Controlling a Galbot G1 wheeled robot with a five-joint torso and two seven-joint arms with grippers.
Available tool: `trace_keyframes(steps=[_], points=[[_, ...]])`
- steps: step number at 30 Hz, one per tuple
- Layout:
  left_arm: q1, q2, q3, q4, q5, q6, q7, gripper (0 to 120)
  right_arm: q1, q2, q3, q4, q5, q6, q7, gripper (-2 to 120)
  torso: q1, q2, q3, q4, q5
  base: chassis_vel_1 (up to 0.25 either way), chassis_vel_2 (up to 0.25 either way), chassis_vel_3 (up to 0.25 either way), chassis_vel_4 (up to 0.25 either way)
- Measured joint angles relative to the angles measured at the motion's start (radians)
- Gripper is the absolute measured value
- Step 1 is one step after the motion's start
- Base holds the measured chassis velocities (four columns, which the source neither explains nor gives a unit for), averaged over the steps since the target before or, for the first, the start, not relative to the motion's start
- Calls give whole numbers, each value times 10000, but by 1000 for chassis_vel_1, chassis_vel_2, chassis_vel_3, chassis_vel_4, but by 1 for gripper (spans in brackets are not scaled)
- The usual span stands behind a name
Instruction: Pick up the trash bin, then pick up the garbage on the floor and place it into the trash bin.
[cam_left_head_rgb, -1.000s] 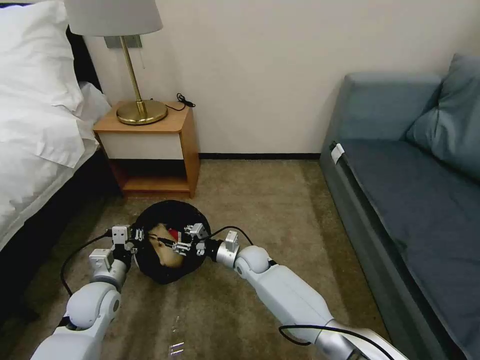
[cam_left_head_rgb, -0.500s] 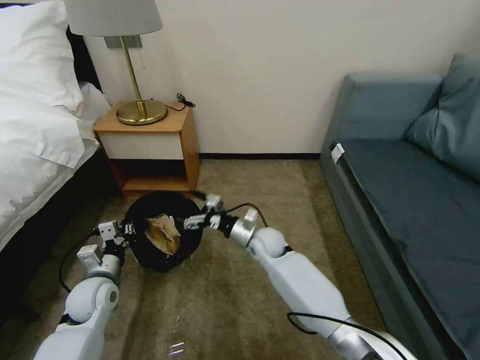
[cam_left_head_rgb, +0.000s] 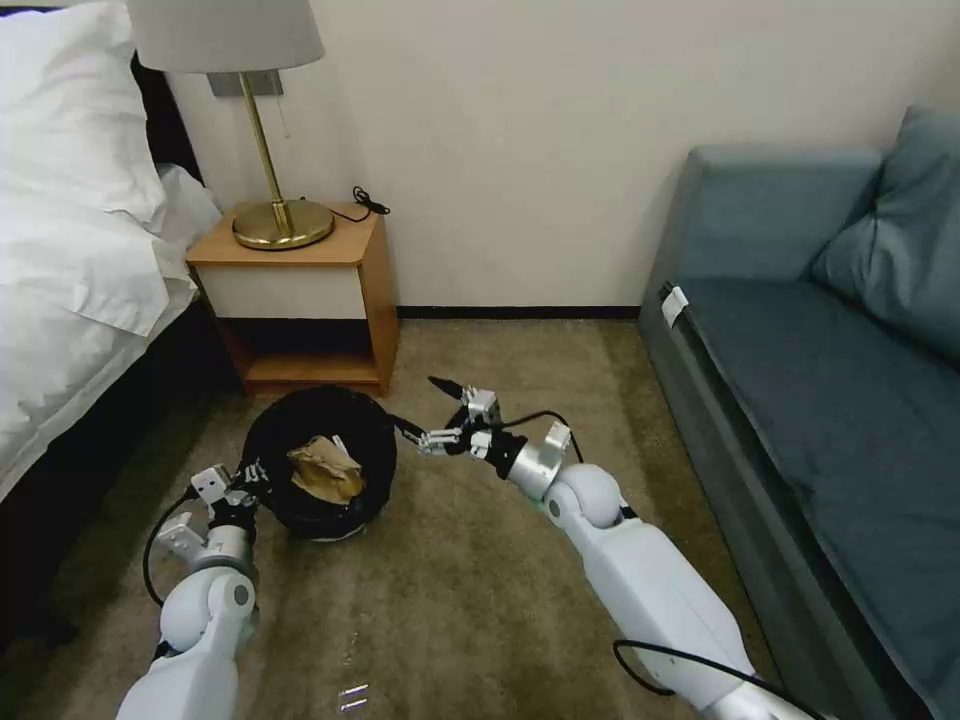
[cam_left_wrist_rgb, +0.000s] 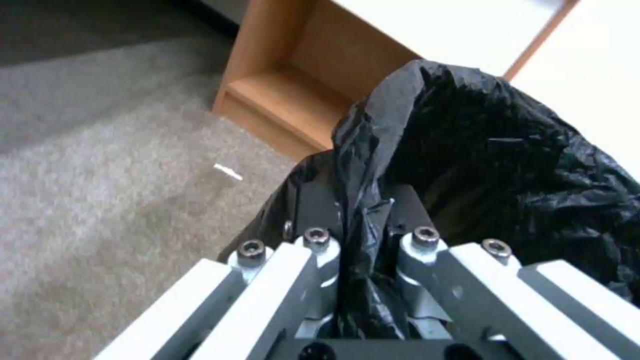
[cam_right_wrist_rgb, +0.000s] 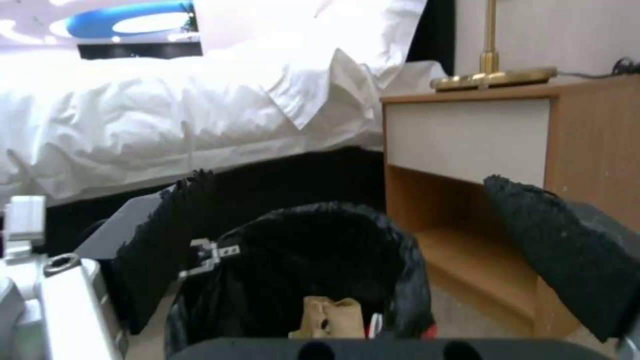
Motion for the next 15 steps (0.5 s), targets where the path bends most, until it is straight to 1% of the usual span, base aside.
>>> trace_keyframes(steps=[2,4,6,7,9,10,11,13,14,15], points=[[-29,7,-90,215,-181,11,-103,5,-129,43,1,1,-29,8,-52,100,0,0,0,2,-1,0,0,0,0],[-29,32,-116,238,-256,51,-138,6,-161,59,1,1,-32,11,-67,100,0,0,0,1,0,0,0,0,0],[-29,101,-177,265,-343,153,-252,17,-195,110,4,-40,-47,24,-121,100,0,1,0,1,0,0,0,0,0],[-29,101,-177,265,-343,153,-252,17,-195,110,4,-40,-47,24,-121,100,0,1,0,1,0,0,0,0,0],[-39,135,-203,269,-353,198,-325,27,-194,152,5,-96,-49,27,-164,100,0,1,0,1,-1,0,0,0,0],[-39,135,-203,269,-353,198,-325,27,-194,152,5,-96,-49,27,-164,100,0,1,0,1,-1,0,0,0,0],[-45,136,-214,269,-353,208,-349,30,-190,169,5,-116,-49,28,-175,100,0,0,0,1,-1,0,0,0,0],[-49,141,-222,266,-341,221,-380,41,-188,203,-1,-171,-52,32,-219,100,0,0,0,1,0,0,0,0,0],[-49,141,-222,266,-341,221,-380,41,-188,203,-1,-171,-52,32,-219,100,0,0,0,1,0,0,0,0,0],[-48,148,-225,259,-312,222,-381,47,-201,209,-2,-185,-54,35,-230,100,0,0,0,2,-1,0,0,0,0]])
